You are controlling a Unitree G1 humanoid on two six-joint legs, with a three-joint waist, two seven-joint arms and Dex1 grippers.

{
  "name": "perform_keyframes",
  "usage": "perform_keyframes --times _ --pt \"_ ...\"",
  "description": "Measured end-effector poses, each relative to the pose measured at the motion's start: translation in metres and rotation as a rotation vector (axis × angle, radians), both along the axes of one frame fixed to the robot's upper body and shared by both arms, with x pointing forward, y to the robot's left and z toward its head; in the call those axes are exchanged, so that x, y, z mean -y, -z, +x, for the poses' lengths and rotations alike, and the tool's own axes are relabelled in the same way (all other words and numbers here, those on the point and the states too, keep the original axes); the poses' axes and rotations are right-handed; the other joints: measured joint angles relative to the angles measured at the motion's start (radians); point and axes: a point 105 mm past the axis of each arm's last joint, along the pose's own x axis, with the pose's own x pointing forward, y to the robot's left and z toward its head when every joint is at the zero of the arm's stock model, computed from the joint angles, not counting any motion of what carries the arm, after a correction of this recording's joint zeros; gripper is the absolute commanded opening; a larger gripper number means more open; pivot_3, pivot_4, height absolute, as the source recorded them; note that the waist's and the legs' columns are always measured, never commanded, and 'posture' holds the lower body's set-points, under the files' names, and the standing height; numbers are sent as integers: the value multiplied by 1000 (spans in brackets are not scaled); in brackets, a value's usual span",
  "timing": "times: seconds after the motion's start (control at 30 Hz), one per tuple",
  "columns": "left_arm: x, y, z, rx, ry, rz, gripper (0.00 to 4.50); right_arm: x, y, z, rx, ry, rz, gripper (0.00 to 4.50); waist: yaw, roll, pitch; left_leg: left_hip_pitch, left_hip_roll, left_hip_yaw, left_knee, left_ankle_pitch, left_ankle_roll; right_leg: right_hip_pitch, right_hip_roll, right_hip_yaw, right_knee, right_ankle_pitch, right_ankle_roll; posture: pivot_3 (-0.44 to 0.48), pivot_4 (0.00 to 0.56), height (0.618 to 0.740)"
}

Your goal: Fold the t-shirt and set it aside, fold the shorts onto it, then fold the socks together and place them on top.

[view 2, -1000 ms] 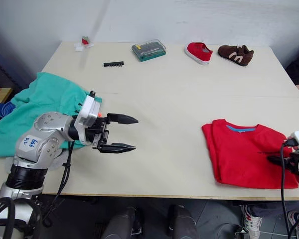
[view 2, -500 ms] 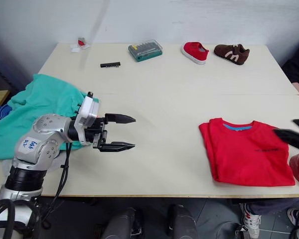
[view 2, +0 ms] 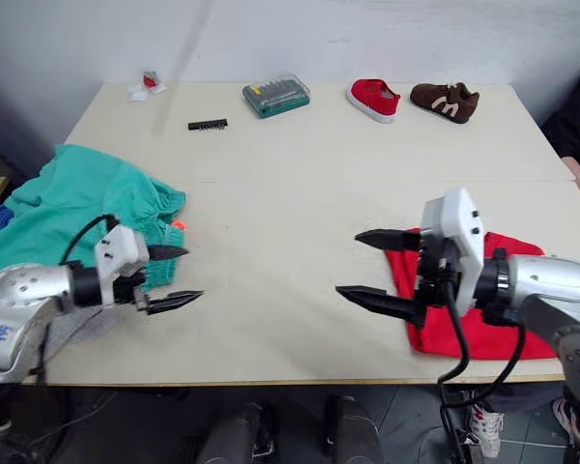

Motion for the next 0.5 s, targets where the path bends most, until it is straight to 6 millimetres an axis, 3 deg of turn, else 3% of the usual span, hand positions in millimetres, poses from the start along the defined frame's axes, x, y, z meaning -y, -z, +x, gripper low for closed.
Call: perform_keyframes --times 0.13,0.33,0.5 --pt "-30 11 5 52 -148 118 4500 -7 4 -2 -11 -43 -3 4446 13 0 0 0 -1 -1 0 -6 2 0 -3 0 -1 0 0 0 150 740" --pt "-45 16 12 104 -208 222 4500 -11 6 -2 -6 -61 6 4446 14 0 0 0 -1 -1 -4 -6 1 -1 -3 -1 -2 0 -1 0 150 740" --pt "-43 15 26 123 -207 206 3265 -15 9 -1 -9 -64 7 4500 15 0 0 1 -1 -1 -7 -3 -3 -1 -3 -2 -2 -1 -2 0 150 740"
